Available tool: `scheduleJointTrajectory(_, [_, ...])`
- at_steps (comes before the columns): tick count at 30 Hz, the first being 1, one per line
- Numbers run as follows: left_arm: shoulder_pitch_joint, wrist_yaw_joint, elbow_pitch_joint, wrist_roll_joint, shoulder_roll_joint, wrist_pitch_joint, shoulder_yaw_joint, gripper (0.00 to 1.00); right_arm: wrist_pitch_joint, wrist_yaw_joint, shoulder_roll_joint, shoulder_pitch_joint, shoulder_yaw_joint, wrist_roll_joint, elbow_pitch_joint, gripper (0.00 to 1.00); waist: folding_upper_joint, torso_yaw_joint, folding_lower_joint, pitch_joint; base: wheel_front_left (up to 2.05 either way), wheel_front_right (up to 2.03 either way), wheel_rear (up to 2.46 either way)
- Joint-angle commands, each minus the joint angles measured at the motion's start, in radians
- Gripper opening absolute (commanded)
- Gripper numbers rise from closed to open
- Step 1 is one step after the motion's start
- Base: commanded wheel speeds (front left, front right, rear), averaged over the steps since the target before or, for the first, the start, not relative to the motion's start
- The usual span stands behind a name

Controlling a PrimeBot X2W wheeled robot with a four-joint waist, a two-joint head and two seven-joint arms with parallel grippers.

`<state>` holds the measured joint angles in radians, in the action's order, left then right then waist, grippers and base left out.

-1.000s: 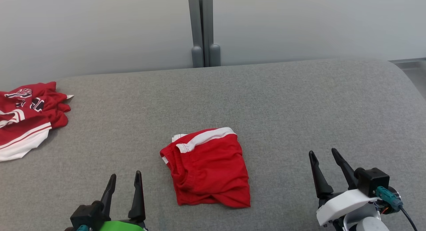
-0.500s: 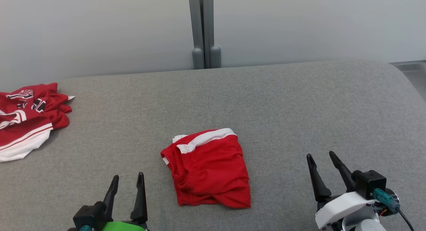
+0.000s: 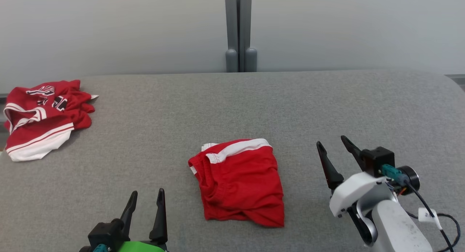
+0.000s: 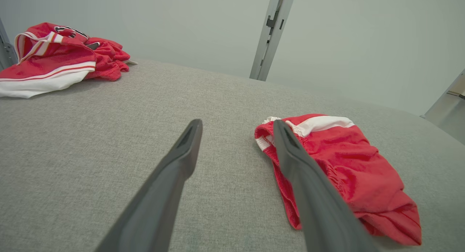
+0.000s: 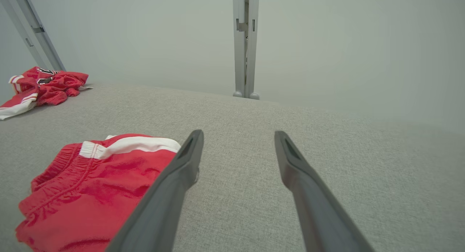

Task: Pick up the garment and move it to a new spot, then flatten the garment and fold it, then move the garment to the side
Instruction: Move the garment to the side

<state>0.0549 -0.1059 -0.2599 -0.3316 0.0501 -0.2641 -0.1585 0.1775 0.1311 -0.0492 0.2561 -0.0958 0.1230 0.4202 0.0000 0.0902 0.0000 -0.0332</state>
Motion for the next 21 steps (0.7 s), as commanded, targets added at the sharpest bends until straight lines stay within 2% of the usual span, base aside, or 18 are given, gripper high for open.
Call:
scheduleJointTrajectory(1, [-0.015,-0.004,-0.001,0.006,0.001,0.0,-0.002,1.0,-0.027,-0.001,-0.003,0.03,-0.009,0.001,0.017,1.0,0.0,0.032,0.0,0.008,0.0,0.0,0.0])
scheduleJointTrajectory(8, [-0.027,-0.003,-0.011,-0.011,0.001,0.0,-0.024,1.0,-0.207,-0.001,-0.003,0.144,-0.083,0.047,0.17,1.0,0.0,0.131,0.0,0.034,0.0,0.0,0.0])
scheduleJointTrajectory(11, [-0.032,0.003,-0.01,-0.016,0.001,0.0,-0.025,1.0,-0.252,-0.001,-0.003,0.171,-0.091,0.05,0.227,1.0,0.0,0.164,0.0,0.053,0.0,0.0,0.0])
scheduleJointTrajectory(21, [-0.046,0.011,-0.002,-0.029,0.001,0.0,-0.025,1.0,-0.385,-0.001,-0.003,0.236,-0.145,0.1,0.372,1.0,0.0,0.208,0.0,0.098,0.0,0.0,0.0])
